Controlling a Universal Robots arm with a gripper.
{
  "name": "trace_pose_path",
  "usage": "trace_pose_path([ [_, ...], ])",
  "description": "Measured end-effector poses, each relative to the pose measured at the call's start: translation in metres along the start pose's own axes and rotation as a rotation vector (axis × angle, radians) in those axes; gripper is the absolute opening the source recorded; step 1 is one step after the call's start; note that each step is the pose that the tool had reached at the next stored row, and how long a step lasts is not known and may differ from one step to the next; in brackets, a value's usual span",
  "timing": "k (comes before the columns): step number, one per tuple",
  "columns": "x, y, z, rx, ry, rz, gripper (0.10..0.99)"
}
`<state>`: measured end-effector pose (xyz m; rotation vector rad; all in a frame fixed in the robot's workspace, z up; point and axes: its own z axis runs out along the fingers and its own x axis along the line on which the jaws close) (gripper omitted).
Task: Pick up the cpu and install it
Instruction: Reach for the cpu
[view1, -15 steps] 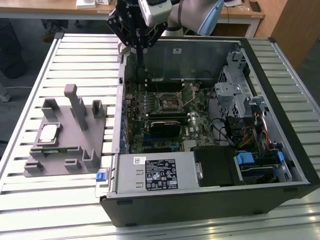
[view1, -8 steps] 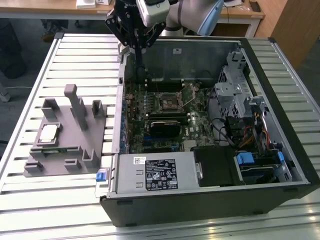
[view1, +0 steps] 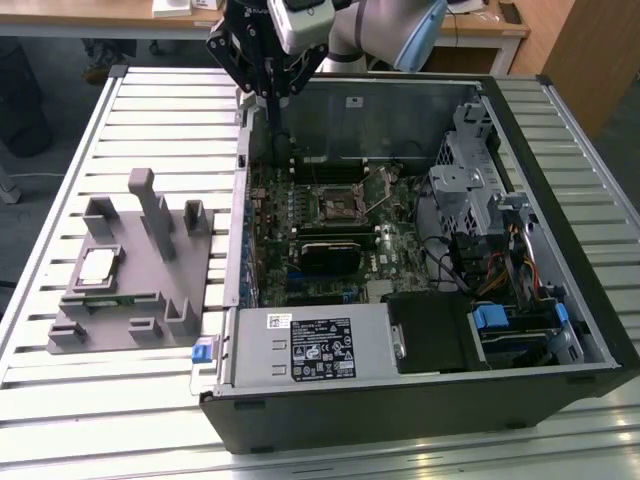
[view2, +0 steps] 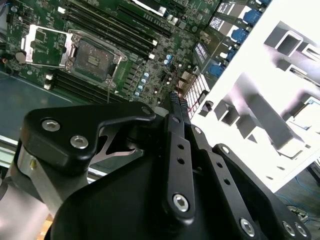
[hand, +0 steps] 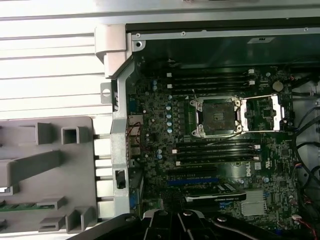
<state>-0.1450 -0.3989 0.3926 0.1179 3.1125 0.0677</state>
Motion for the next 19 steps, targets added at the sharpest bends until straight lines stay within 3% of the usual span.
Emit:
trace_pose_path([
  [19,0.0103,-0.0008,0.0007,0.0,0.0,0.0,0.106],
])
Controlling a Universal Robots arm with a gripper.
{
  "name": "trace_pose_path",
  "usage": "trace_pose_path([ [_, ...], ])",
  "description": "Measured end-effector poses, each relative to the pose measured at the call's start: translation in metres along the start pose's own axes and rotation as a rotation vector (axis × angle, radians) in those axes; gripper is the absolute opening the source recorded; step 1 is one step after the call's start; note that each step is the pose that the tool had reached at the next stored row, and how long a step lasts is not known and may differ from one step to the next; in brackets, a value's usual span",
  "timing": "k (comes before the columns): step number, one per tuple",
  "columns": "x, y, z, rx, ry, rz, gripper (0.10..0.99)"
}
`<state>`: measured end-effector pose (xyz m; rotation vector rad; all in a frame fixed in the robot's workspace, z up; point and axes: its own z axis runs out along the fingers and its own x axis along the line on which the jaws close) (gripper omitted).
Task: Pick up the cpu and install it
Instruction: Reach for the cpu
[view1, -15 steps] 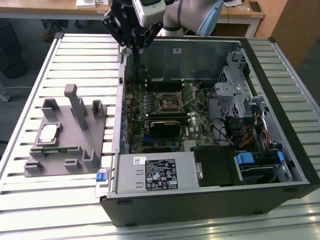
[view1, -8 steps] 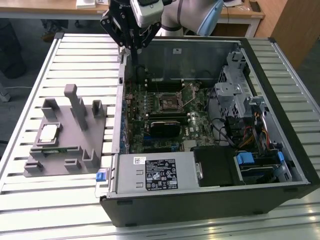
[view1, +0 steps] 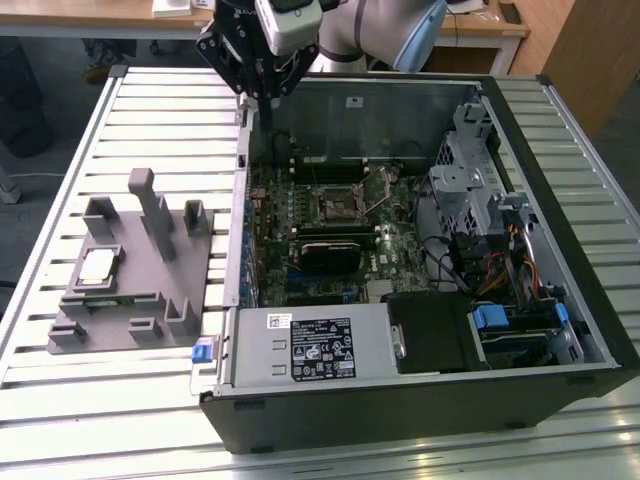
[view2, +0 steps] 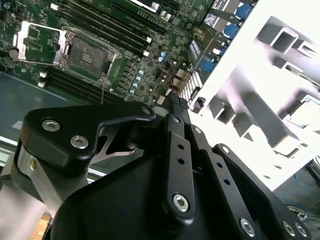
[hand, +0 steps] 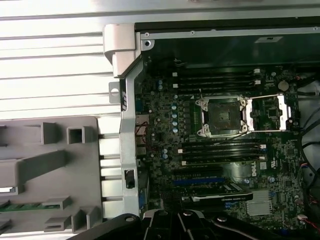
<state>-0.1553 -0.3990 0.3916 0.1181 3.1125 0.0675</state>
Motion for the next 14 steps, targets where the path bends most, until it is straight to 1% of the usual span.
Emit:
trace_pose_path([
  [14,0.0112,-0.0009,0.0005,0.0,-0.0001,0.0,0.106],
])
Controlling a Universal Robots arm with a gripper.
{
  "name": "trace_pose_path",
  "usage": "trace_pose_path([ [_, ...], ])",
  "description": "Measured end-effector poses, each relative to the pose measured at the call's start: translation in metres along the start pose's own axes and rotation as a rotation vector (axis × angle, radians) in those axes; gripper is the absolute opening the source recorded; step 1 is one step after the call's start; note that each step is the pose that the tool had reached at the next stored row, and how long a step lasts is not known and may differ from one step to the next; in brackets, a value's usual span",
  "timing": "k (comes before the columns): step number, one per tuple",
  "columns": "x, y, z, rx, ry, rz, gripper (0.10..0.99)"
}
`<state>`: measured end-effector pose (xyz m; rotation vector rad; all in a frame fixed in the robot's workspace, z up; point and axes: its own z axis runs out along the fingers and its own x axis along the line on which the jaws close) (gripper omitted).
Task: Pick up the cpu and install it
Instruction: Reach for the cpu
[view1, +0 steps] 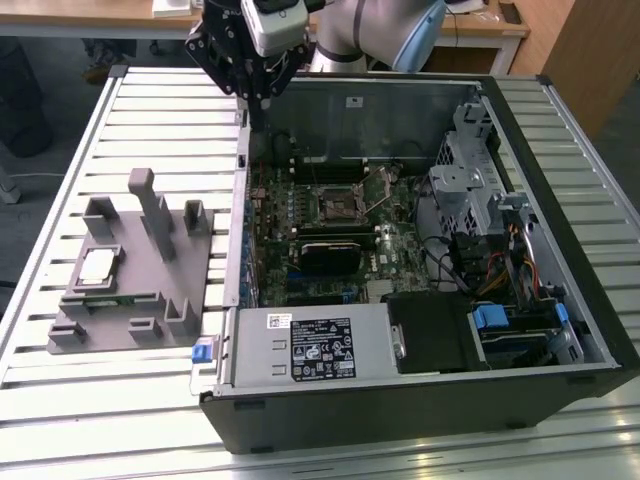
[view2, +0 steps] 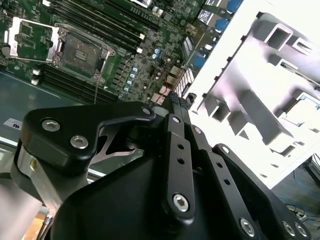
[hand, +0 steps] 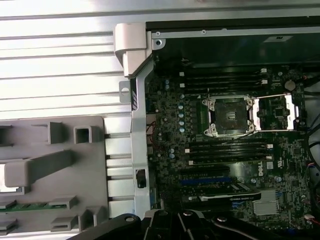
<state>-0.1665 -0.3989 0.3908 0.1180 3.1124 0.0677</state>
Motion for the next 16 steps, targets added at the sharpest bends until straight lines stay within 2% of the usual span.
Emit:
trace_pose_path([
  [16,0.0131,-0.001,0.0,0.0,0.0001,0.0,0.106],
])
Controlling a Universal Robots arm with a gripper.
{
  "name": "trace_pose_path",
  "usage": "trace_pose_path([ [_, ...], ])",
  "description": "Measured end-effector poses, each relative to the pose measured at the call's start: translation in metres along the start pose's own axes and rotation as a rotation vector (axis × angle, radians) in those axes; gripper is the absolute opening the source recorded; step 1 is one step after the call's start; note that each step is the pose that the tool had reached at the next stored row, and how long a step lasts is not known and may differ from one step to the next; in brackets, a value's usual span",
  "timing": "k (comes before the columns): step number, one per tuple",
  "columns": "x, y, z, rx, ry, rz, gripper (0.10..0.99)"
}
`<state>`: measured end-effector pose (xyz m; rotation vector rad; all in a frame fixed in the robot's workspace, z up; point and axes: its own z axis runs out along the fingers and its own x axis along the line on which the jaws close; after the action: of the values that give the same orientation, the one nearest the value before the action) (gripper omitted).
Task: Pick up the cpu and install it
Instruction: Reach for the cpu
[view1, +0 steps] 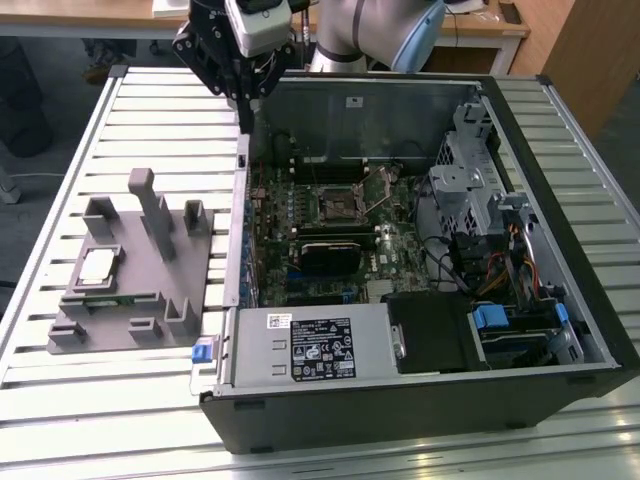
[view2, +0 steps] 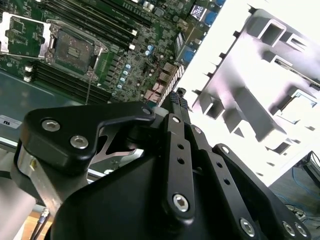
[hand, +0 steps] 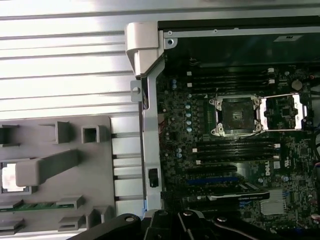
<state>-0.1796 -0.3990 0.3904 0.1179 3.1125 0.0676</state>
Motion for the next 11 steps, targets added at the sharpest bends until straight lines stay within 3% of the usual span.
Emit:
trace_pose_path([
  [11,0.0094,-0.0007,0.0,0.0,0.0,0.0,0.106],
])
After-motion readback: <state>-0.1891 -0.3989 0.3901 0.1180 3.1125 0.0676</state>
